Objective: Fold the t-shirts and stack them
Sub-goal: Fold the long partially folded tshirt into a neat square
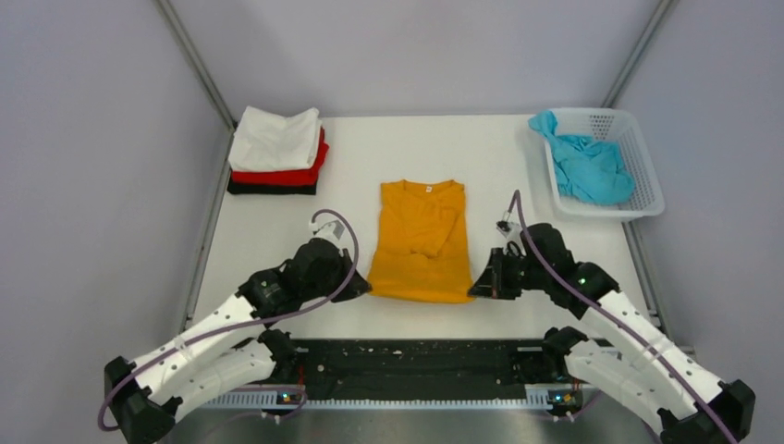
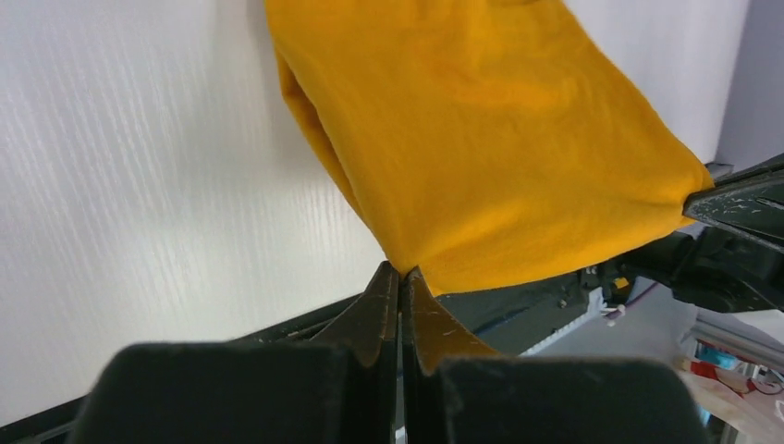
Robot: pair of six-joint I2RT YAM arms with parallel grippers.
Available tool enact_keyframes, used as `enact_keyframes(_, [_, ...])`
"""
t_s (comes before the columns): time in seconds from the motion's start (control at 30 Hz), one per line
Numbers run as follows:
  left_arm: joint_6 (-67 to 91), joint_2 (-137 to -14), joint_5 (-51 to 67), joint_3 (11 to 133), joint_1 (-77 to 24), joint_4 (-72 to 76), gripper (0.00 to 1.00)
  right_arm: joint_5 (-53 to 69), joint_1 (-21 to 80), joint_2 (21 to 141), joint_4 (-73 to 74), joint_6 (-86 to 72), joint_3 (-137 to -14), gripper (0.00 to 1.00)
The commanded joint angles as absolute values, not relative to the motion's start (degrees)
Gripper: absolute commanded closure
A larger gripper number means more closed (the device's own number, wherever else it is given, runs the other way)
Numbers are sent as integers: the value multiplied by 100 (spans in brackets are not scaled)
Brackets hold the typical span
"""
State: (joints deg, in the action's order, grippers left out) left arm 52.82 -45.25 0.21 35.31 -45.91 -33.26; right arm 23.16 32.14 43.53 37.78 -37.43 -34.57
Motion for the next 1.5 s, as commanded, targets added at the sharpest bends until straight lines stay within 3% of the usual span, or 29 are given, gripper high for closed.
enact_keyframes(0.0, [5130,-4244,-361,4172,-4623,-3904,100,2562,3270,4109,4266,-3632,-4038,100])
enact_keyframes(0.3, [4501,-5240,-1528,5226,-4543,-3373,100,1366,3172,4795,3995,-3257,-5071,100])
enact_keyframes(0.77, [3784,-7157,-376,6357,-3088,-2775,100,2265,1872,6260,2344,-3037,-5322,100])
enact_keyframes(1.47, [3452,-10340,-383,8641,-2452,-2958,100,2830,999,8982,747,-3255,-6031,100])
